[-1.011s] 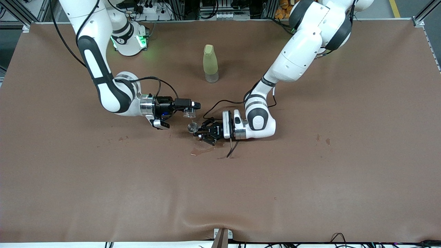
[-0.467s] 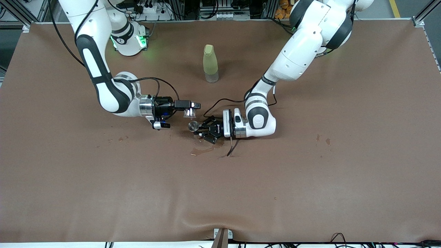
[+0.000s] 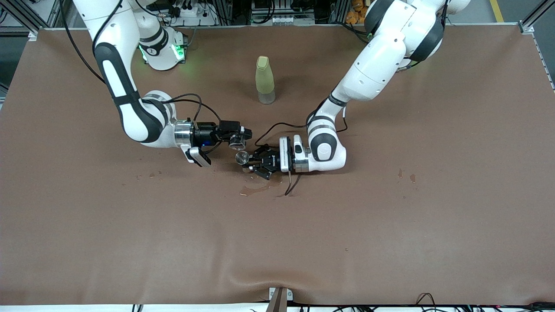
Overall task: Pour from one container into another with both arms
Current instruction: 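Carry the jigger and beaker apart back toward their starting spots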
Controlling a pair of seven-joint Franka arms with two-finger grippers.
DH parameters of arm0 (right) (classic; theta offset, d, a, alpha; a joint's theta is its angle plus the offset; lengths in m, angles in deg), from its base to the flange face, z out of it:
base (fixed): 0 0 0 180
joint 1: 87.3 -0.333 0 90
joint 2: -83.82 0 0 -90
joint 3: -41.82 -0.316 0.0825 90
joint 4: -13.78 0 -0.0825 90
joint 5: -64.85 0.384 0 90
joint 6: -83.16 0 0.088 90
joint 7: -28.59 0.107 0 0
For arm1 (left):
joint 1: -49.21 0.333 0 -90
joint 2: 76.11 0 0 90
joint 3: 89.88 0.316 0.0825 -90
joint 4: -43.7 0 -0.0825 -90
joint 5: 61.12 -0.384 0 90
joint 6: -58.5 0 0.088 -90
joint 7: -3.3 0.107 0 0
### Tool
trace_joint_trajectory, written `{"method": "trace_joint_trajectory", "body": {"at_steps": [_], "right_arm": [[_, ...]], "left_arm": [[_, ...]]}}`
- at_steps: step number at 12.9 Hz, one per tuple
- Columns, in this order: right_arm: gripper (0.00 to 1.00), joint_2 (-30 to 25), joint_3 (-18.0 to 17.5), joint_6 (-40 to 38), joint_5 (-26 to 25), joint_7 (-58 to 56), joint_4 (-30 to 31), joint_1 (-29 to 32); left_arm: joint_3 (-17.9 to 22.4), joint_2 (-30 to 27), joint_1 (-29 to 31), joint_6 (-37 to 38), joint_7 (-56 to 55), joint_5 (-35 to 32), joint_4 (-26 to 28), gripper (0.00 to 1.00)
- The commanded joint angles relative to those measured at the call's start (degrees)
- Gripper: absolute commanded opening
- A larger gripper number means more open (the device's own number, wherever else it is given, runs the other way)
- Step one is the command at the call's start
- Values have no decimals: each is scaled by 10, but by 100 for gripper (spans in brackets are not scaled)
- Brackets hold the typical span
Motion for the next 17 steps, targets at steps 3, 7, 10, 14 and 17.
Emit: {"method": "trace_joint_trajectory", "body": {"at_steps": [3,7,10,14,17], "right_arm": [[0,-20,18,-8,-23,-215,-10,21],[0,-29,50,-56,-111,-312,-40,71],[0,-28,81,-108,-198,-385,-77,117],[0,-23,101,-172,-291,-479,-116,202],[0,-18,101,-204,-345,-564,-132,268]], "left_arm": [[-2,-36,33,5,-31,12,24,0],[-3,-50,90,17,-33,-47,33,0],[-3,-77,148,54,-33,-108,72,0],[-2,-95,252,149,-19,-229,113,0],[-2,-112,344,204,-21,-340,139,0]]}}
